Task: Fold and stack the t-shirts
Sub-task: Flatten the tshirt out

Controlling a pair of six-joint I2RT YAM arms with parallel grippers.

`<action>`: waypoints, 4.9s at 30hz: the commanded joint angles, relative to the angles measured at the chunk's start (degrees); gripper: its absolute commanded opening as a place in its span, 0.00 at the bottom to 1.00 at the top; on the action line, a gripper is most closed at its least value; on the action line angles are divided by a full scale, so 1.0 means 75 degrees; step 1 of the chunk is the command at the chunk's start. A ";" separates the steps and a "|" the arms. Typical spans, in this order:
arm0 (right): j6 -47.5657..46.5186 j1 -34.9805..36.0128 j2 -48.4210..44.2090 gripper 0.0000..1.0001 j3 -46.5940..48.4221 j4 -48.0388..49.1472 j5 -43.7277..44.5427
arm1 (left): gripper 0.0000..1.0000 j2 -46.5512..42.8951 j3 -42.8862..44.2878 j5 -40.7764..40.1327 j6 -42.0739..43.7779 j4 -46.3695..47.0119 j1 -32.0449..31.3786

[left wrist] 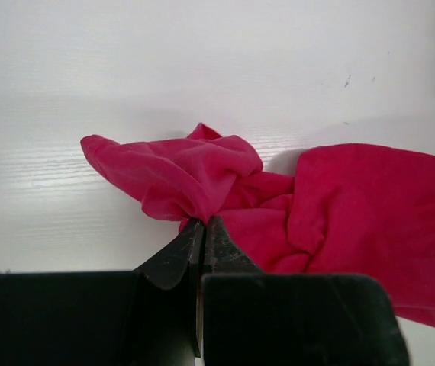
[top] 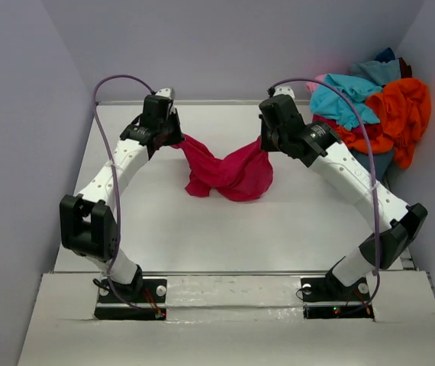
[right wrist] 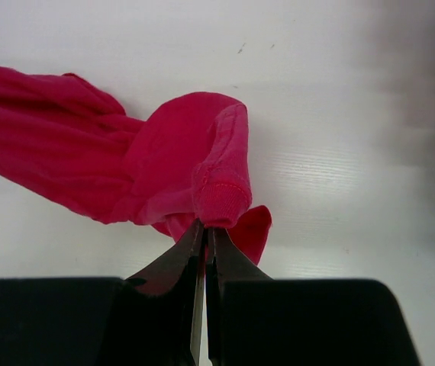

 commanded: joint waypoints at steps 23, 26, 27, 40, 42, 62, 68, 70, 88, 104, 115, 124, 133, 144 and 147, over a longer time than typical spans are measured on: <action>-0.0470 0.0052 -0.3548 0.07 -0.1983 0.1300 0.0480 | 0.06 -0.4154 -0.0539 -0.2810 0.0138 -0.1087 -0.1006; -0.0505 0.0052 -0.3842 0.07 -0.2241 0.1418 0.0444 | 0.06 -0.4459 -0.0445 -0.3045 0.0138 -0.1135 -0.1088; -0.0517 0.0052 -0.4005 0.07 -0.2382 0.1500 0.0455 | 0.06 -0.4576 -0.0410 -0.3104 0.0161 -0.1146 -0.1158; -0.1033 0.0052 -0.4850 0.07 -0.2898 0.2087 0.0127 | 0.06 -0.4987 -0.0129 -0.3889 0.0606 -0.1064 -0.1978; -0.1114 0.0052 -0.4967 0.07 -0.2968 0.2226 0.0081 | 0.06 -0.5045 -0.0093 -0.4006 0.0712 -0.0983 -0.2119; -0.2123 0.0052 -0.4875 0.07 -0.1962 0.2755 -0.0177 | 0.06 -0.5221 0.1594 -0.4441 0.1942 -0.0795 -0.2448; -0.2193 0.0052 -0.4780 0.07 -0.1271 0.2533 -0.0411 | 0.06 -0.5326 0.1723 -0.4300 0.1978 -0.0842 -0.2448; -0.2146 0.0052 -0.4827 0.07 -0.1107 0.2486 -0.0470 | 0.06 -0.5432 0.1711 -0.4323 0.1943 -0.0865 -0.2448; -0.1796 0.0052 -0.3388 0.07 -0.1364 0.2005 -0.0200 | 0.05 -0.4684 0.0365 -0.4687 0.1791 -0.0046 -0.2448; -0.0728 -0.0873 0.0621 0.07 -0.0157 0.1044 -0.1044 | 0.06 -0.1648 -0.1265 -0.3750 0.0970 0.1103 -0.1488; -0.0752 -0.1869 0.2553 0.07 0.1576 0.0728 -0.1501 | 0.06 0.0542 0.0093 -0.3457 0.0841 0.1233 -0.0468; -0.0623 -0.2174 0.3891 0.07 0.3042 0.0095 -0.1923 | 0.06 0.2032 0.1757 -0.3386 0.0642 0.0718 -0.0140; -0.0377 -0.2397 0.4138 0.07 0.2633 0.0048 -0.2146 | 0.06 0.3063 0.2661 -0.3198 0.0408 0.0061 0.0375; -0.0459 -0.2397 0.3997 0.90 0.2234 0.0282 -0.2778 | 0.69 0.2596 0.2086 -0.3152 0.0290 0.0073 0.0376; -0.0482 -0.2397 0.4055 0.91 0.2269 0.0469 -0.3036 | 0.74 0.2420 0.2191 -0.3105 0.0232 -0.0103 0.0376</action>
